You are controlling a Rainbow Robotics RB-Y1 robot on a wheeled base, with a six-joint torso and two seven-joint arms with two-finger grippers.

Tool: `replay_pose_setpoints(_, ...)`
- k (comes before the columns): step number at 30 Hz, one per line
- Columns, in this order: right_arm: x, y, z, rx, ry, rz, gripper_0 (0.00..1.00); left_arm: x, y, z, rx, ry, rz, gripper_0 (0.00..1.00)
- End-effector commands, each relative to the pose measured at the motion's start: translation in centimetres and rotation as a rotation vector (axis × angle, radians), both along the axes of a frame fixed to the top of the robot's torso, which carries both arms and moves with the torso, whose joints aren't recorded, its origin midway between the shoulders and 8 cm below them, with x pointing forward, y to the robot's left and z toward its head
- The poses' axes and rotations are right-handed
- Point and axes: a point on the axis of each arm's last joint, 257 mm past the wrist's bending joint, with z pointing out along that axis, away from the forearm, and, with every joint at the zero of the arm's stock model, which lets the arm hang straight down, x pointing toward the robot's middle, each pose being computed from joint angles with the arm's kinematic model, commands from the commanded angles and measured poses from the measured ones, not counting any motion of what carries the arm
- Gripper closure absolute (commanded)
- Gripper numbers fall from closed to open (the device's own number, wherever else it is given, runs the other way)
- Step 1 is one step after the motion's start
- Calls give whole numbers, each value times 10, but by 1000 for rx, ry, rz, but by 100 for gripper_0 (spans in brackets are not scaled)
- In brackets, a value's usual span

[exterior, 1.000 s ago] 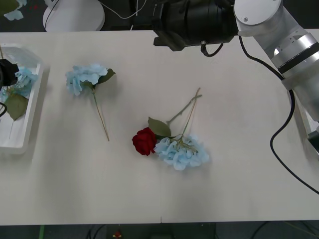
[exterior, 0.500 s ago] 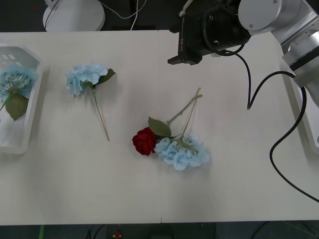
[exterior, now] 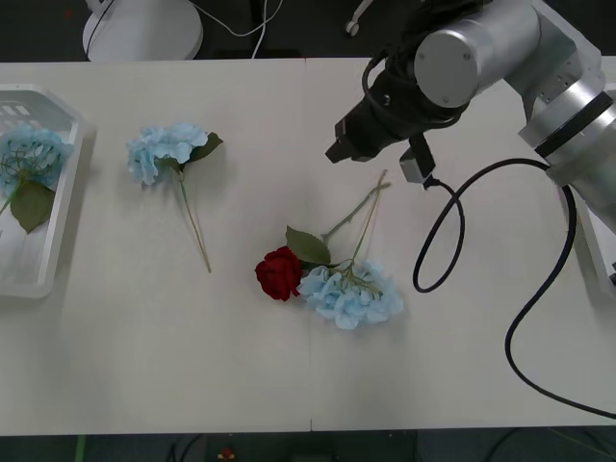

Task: Put the red flowers into the right box and the blue flowers into the left box

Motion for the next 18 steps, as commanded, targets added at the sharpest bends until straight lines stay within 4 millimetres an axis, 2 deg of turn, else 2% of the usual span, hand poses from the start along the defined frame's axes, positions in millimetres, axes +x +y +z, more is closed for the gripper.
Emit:
replay_pose_setpoints(1, -18, 7, 6, -80, 14, 39, 15, -13, 24, 18, 30, -7, 59, 97)
replay_pose_setpoints(2, -20, 5, 2, -87, 25, 39, 15, -13, 24, 18, 27, -9, 58, 94)
replay_pose_setpoints(3, -25, 4, -4, -96, 46, 39, 15, -11, 22, 20, 23, -14, 55, 82)
replay_pose_setpoints(4, -29, 3, -10, -104, 62, 37, 15, -9, 21, 20, 22, -16, 52, 75)
replay_pose_setpoints(6, -38, 0, -25, -112, 109, 21, 15, -7, 18, 20, 21, -17, 42, 57)
replay_pose_setpoints(8, -41, -1, -31, -96, 131, 3, 15, -5, 14, 19, 12, -12, 34, 46)
replay_pose_setpoints(9, -42, -4, -35, -86, 143, -13, 14, -4, 9, 20, -2, -8, 25, 36)
replay_pose_setpoints(11, -44, -5, -41, -68, 160, -39, 15, 2, -14, 23, -63, 2, -17, 18)
replay_pose_setpoints(13, -46, -4, -48, -57, 173, -54, 15, 7, -43, 30, -106, 17, -80, 11)
replay_pose_setpoints(16, -53, -1, -62, -75, 193, -61, 15, 18, -92, 49, -124, 34, -190, 11)
replay_pose_setpoints(17, -55, 0, -66, -79, 195, -63, 15, 19, -102, 53, -122, 37, -213, 11)
replay_pose_setpoints(18, -57, 3, -72, -83, 198, -70, 15, 24, -123, 62, -134, 34, -245, 11)
